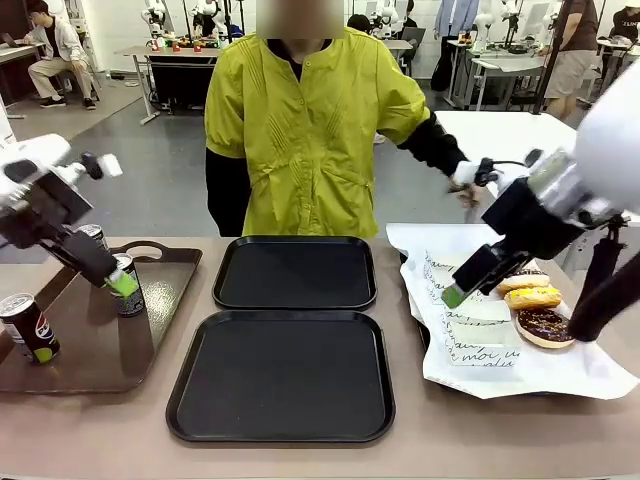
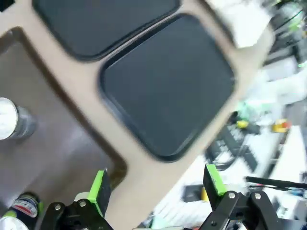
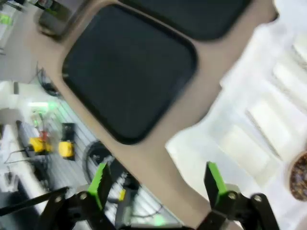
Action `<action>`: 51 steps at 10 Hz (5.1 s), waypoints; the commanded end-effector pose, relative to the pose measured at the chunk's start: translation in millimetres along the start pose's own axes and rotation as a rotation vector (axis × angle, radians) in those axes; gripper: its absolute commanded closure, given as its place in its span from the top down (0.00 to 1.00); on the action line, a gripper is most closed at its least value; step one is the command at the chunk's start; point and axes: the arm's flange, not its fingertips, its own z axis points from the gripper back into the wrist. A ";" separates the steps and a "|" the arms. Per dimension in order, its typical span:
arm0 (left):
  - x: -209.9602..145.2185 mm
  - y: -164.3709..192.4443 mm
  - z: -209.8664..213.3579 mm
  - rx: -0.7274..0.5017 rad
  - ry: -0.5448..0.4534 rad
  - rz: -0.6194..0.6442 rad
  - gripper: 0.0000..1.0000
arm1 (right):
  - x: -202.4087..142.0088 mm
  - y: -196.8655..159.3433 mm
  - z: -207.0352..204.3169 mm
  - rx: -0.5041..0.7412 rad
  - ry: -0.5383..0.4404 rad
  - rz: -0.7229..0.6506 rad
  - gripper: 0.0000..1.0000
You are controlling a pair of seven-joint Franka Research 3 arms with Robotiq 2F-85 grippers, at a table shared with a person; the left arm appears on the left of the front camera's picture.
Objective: Set up donuts and drinks on trays.
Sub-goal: Pick up one Pepsi coke and place it on the Flat Tray.
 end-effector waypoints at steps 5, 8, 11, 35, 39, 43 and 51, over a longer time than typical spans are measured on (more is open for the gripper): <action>-72.7 89.0 82.6 -0.523 -0.183 0.533 1.00 | -95.1 -86.5 61.1 0.595 -0.327 -0.370 1.00; -99.3 114.1 104.8 -0.424 -0.216 0.649 1.00 | -127.3 -112.4 78.8 0.476 -0.368 -0.513 1.00; -114.3 130.1 117.0 -0.359 -0.260 0.708 1.00 | -150.1 -130.2 92.1 0.378 -0.445 -0.616 1.00; -129.6 140.3 126.7 -0.318 -0.280 0.733 1.00 | -167.7 -153.5 115.2 0.341 -0.470 -0.646 1.00; -30.7 106.4 124.8 0.022 -0.143 0.621 1.00 | -167.7 -153.5 115.2 0.341 -0.470 -0.646 1.00; 59.5 76.4 78.1 0.373 0.140 0.449 1.00 | -167.7 -153.5 115.2 0.341 -0.470 -0.646 1.00; 105.2 67.9 -23.3 0.606 0.158 0.467 1.00 | -167.7 -153.5 115.2 0.341 -0.470 -0.646 1.00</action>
